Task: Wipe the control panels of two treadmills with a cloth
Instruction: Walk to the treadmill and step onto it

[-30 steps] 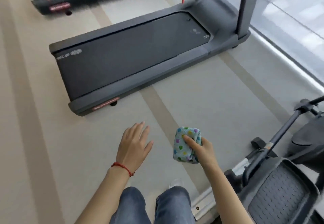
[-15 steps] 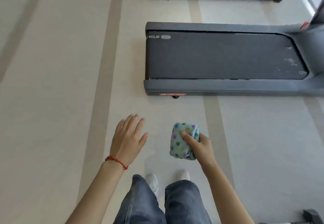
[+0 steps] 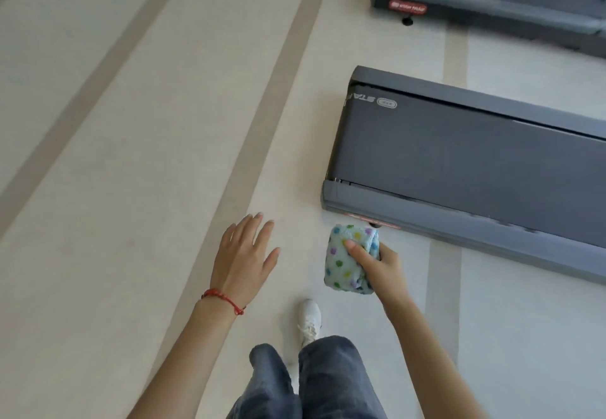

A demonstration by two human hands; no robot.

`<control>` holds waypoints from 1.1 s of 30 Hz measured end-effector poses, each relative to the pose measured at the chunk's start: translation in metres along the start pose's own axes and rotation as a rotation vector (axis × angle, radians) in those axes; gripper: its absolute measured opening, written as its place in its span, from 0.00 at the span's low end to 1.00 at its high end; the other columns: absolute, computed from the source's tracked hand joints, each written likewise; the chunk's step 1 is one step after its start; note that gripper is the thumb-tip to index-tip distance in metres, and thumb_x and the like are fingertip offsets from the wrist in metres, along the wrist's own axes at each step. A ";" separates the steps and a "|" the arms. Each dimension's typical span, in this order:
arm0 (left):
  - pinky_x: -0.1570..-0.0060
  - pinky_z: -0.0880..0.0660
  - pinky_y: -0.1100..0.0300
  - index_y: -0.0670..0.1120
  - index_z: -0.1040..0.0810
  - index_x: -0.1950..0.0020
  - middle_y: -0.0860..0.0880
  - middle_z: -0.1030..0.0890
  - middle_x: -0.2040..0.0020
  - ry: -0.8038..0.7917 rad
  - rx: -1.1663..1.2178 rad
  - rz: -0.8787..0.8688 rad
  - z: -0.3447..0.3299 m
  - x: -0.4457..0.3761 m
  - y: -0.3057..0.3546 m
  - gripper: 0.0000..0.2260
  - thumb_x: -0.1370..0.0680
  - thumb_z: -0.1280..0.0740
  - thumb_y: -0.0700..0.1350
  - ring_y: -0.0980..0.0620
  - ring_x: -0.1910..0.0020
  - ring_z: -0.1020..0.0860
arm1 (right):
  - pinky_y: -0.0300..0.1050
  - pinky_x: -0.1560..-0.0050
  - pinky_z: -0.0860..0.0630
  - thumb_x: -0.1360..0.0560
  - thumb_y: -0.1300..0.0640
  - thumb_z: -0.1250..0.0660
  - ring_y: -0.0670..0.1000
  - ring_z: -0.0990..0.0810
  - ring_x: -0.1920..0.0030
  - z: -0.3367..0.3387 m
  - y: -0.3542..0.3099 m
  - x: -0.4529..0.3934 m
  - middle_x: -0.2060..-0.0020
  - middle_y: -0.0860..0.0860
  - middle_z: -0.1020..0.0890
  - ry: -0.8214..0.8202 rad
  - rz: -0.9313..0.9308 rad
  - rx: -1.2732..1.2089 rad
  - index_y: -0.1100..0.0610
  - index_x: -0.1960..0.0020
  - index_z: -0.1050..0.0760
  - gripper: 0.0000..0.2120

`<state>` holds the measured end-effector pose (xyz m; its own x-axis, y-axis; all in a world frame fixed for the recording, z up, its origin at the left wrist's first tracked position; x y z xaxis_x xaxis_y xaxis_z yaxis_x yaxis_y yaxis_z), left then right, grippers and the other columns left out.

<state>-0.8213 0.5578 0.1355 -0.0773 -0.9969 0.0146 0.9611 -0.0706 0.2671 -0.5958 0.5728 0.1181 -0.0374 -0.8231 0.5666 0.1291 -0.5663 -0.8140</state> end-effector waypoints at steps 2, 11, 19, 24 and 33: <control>0.46 0.25 0.43 0.37 0.22 0.41 0.37 0.22 0.42 0.012 -0.001 0.006 0.007 -0.030 -0.006 0.22 0.22 0.46 0.51 0.38 0.43 0.23 | 0.40 0.63 0.19 0.29 0.53 0.30 0.48 0.17 0.60 -0.001 -0.023 -0.025 0.60 0.51 0.16 -0.001 0.009 -0.008 0.55 0.57 0.23 0.06; 0.47 0.24 0.44 0.37 0.22 0.42 0.38 0.22 0.42 0.035 0.006 -0.035 0.016 -0.151 -0.057 0.30 0.18 0.58 0.56 0.39 0.43 0.23 | 0.48 0.57 0.19 0.29 0.53 0.29 0.52 0.16 0.58 -0.049 -0.090 -0.129 0.59 0.53 0.15 -0.012 -0.020 -0.045 0.57 0.56 0.22 0.08; 0.48 0.23 0.44 0.37 0.22 0.43 0.38 0.22 0.43 0.029 -0.006 -0.154 0.034 -0.296 -0.132 0.28 0.18 0.54 0.54 0.40 0.43 0.25 | 0.43 0.58 0.19 0.29 0.53 0.29 0.49 0.16 0.58 -0.106 -0.164 -0.236 0.58 0.52 0.16 0.103 -0.044 -0.122 0.56 0.55 0.22 0.07; 0.48 0.24 0.43 0.37 0.21 0.43 0.37 0.21 0.43 0.040 -0.054 -0.247 0.055 -0.382 -0.154 0.23 0.22 0.47 0.52 0.38 0.45 0.22 | 0.40 0.62 0.19 0.29 0.53 0.29 0.48 0.17 0.59 -0.123 -0.210 -0.290 0.59 0.50 0.16 0.162 -0.046 -0.171 0.54 0.57 0.23 0.06; 0.47 0.24 0.46 0.38 0.22 0.42 0.39 0.21 0.43 0.025 -0.065 -0.359 0.050 -0.531 -0.156 0.23 0.21 0.48 0.53 0.40 0.44 0.23 | 0.40 0.63 0.19 0.29 0.52 0.30 0.49 0.17 0.59 -0.108 -0.269 -0.395 0.59 0.50 0.17 0.260 -0.041 -0.211 0.53 0.56 0.23 0.06</control>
<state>-0.9430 1.0998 0.1341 -0.4069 -0.9088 -0.0923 0.8889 -0.4172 0.1890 -0.7231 1.0451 0.0993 -0.2932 -0.7677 0.5698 -0.0849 -0.5727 -0.8154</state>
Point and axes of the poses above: each hand's wrist, its own x-axis away from the middle knuckle, its own z-axis out of the back of the hand, y = z × x, the point moved 7 cm from there along -x, towards the middle knuckle
